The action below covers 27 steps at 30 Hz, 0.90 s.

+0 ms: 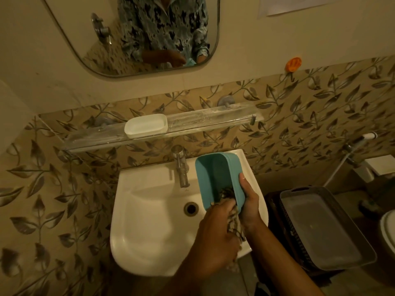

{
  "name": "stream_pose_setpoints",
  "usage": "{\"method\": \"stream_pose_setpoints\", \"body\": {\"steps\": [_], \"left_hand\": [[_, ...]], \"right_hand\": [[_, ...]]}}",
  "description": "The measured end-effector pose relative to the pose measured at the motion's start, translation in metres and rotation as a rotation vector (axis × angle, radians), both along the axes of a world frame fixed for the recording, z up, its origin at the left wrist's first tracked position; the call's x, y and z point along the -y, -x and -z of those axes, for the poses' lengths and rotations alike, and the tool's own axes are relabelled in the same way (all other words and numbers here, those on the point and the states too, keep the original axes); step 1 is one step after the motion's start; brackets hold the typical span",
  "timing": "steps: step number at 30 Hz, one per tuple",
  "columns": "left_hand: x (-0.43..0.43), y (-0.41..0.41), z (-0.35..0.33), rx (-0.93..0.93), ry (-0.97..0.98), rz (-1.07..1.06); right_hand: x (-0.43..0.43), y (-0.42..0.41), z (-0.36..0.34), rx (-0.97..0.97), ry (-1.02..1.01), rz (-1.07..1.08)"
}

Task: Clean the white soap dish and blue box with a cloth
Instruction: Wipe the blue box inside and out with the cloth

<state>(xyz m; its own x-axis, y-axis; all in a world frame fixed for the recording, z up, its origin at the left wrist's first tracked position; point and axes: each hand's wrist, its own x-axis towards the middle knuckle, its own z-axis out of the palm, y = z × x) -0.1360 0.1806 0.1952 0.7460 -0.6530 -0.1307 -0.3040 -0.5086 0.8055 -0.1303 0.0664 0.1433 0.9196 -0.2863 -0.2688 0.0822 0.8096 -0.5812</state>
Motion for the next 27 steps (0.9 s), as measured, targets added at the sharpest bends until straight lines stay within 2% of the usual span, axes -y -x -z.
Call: {"method": "stream_pose_setpoints", "body": {"steps": [3, 5, 7, 11, 12, 14, 17, 19, 22, 25, 27], "left_hand": [[0.001, -0.009, -0.004, -0.431, 0.244, -0.159], [-0.002, -0.014, -0.002, -0.534, 0.328, -0.203], [-0.006, -0.012, 0.003, -0.421, 0.296, -0.171], [-0.011, 0.000, 0.019, 0.193, -0.043, -0.070], [-0.013, -0.001, 0.022, 0.255, -0.051, -0.078], [-0.015, -0.005, 0.028, 0.197, 0.020, -0.128], [-0.021, -0.014, 0.019, -0.186, 0.267, -0.351], [-0.025, -0.015, 0.018, -0.230, 0.417, -0.470], [-0.025, -0.004, 0.023, -0.060, 0.509, -0.382], [-0.013, 0.002, 0.037, 0.255, 0.392, -0.277], [-0.007, -0.004, 0.042, 0.337, 0.310, -0.251]], "right_hand": [[-0.001, -0.008, 0.000, -0.047, 0.108, 0.089], [-0.002, -0.013, 0.001, -0.054, 0.154, 0.145], [-0.003, -0.016, 0.003, -0.049, 0.180, 0.155], [-0.001, -0.018, 0.003, -0.070, 0.201, 0.178], [0.000, -0.018, 0.003, -0.086, 0.221, 0.206], [0.000, -0.019, 0.004, -0.130, 0.231, 0.250], [0.001, -0.017, 0.008, -0.188, 0.215, 0.306], [0.004, -0.017, 0.010, -0.206, 0.248, 0.351], [0.000, -0.018, 0.011, -0.220, 0.339, 0.344], [-0.020, -0.018, 0.009, -0.205, 0.406, 0.294], [-0.029, -0.014, 0.007, -0.191, 0.433, 0.277]]}}
